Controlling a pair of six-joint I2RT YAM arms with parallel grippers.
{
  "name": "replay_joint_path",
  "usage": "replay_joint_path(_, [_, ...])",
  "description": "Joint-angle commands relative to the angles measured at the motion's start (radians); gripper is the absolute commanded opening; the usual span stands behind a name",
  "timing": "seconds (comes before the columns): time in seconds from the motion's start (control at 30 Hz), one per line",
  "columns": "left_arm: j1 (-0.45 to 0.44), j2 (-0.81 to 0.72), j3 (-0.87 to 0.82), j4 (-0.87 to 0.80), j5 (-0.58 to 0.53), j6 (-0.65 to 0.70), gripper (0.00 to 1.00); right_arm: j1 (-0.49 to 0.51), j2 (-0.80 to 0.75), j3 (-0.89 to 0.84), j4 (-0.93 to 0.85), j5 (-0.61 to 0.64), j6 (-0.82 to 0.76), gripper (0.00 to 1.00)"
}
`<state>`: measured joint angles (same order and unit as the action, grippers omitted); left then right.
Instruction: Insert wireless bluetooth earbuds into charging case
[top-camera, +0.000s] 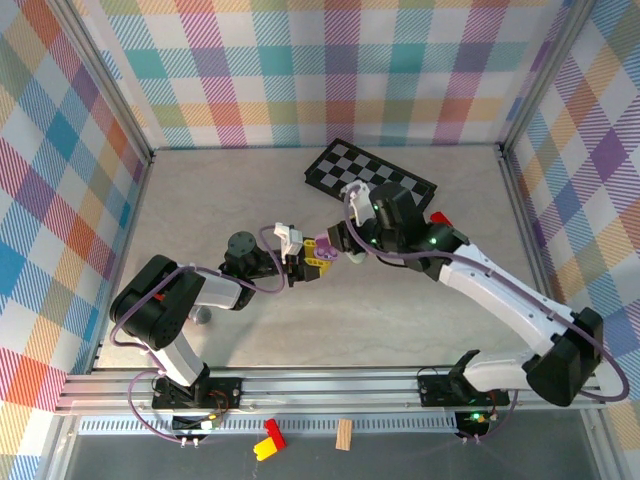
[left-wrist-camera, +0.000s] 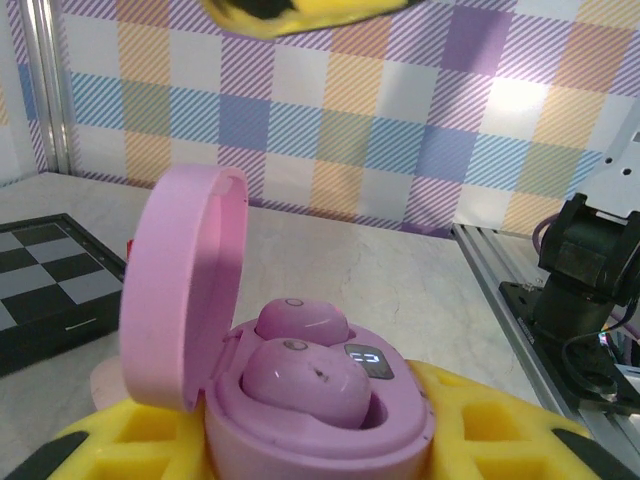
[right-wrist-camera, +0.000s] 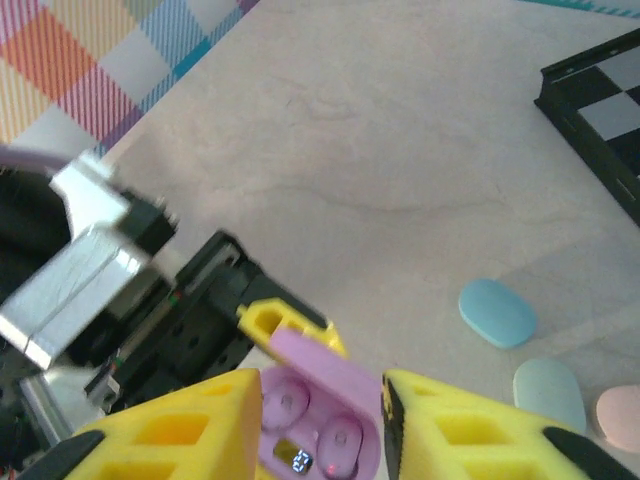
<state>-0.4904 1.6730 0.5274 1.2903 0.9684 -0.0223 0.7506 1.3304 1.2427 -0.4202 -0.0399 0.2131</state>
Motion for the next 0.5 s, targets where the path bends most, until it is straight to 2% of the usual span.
replay_joint_path(0.0, [-0.013, -0.008, 0.006, 0.049, 0.028, 0.038, 0.29, -0.008, 0.085, 0.078, -0.091, 0.021, 0.026, 0.32])
replay_joint_path(0.2, [-0.026, -0.023, 0.001, 0.050, -0.018, 0.024, 0.29, -0.008, 0.110, 0.076, -0.081, -0.026, 0.015, 0.29])
replay_joint_path(0.3, [-0.027, -0.026, 0.009, 0.051, -0.081, -0.030, 0.29, -0.008, 0.070, 0.029, -0.064, -0.051, 0.013, 0.28])
replay_joint_path(0.47, [-0.046, -0.042, 0.008, 0.051, -0.132, -0.025, 0.29, -0.019, -0.022, -0.037, -0.031, -0.061, 0.064, 0.29])
